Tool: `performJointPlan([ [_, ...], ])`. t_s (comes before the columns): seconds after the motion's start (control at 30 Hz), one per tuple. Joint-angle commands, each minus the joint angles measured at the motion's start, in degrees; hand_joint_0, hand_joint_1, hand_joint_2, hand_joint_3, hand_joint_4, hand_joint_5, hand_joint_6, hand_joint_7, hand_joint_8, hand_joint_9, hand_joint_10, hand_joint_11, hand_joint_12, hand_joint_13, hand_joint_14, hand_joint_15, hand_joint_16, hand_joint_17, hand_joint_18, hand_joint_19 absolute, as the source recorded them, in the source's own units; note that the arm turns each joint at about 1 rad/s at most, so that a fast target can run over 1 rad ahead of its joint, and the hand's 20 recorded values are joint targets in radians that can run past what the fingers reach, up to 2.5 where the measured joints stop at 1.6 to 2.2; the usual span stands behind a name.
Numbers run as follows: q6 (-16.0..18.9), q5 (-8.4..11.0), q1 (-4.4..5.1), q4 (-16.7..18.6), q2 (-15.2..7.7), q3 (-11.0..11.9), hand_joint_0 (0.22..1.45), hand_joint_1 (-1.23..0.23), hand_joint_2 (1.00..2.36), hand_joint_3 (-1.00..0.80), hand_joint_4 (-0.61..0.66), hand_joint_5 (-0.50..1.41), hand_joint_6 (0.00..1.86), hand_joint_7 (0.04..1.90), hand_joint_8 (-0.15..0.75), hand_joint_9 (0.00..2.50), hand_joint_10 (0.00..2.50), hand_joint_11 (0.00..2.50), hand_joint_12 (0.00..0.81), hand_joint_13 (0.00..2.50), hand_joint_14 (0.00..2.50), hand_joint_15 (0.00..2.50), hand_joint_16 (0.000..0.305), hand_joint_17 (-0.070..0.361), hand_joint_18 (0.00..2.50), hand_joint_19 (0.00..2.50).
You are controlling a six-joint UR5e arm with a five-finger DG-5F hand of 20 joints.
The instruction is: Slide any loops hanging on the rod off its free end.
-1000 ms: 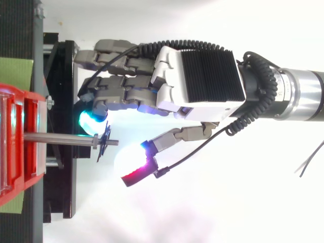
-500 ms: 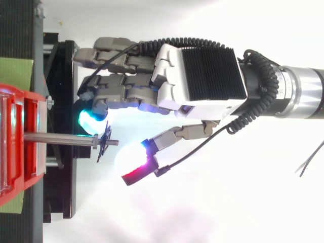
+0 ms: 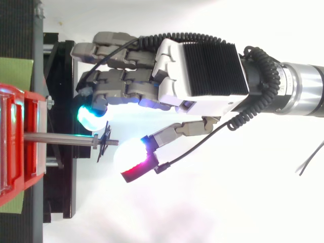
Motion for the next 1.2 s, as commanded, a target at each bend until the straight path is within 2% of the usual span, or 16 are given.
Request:
performJointPlan([
  [0.0, 0.05, -0.03, -0.15, 0.05, -0.06, 0.00, 0.54, -0.57, 1.01, -0.41, 0.29, -0.14, 0.50, 1.16, 0.345, 0.63, 0.00, 0.15, 0.364, 0.47, 0.00, 0.00, 0.048, 0.108, 0.33, 0.00],
  [0.23, 0.05, -0.11, -0.24, 0.14, 0.03, 0.09, 0.55, -0.62, 1.01, -0.42, 0.28, -0.14, 0.50, 1.26, 0.345, 0.63, 0.00, 0.15, 0.361, 0.48, 0.00, 0.00, 0.047, 0.107, 0.35, 0.00],
  [0.5, 0.05, -0.03, -0.24, 0.14, 0.03, 0.18, 0.55, -0.61, 1.01, -0.41, 0.26, -0.13, 0.50, 1.39, 0.346, 0.64, 0.01, 0.16, 0.360, 0.49, 0.00, 0.00, 0.047, 0.106, 0.37, 0.00],
  [1.17, -0.30, -0.47, 0.02, -0.13, -0.23, 1.67, 0.54, -0.57, 1.01, -0.41, 0.26, -0.13, 0.50, 1.37, 0.348, 0.65, 0.01, 0.17, 0.363, 0.49, 0.00, 0.00, 0.047, 0.106, 0.37, 0.02],
])
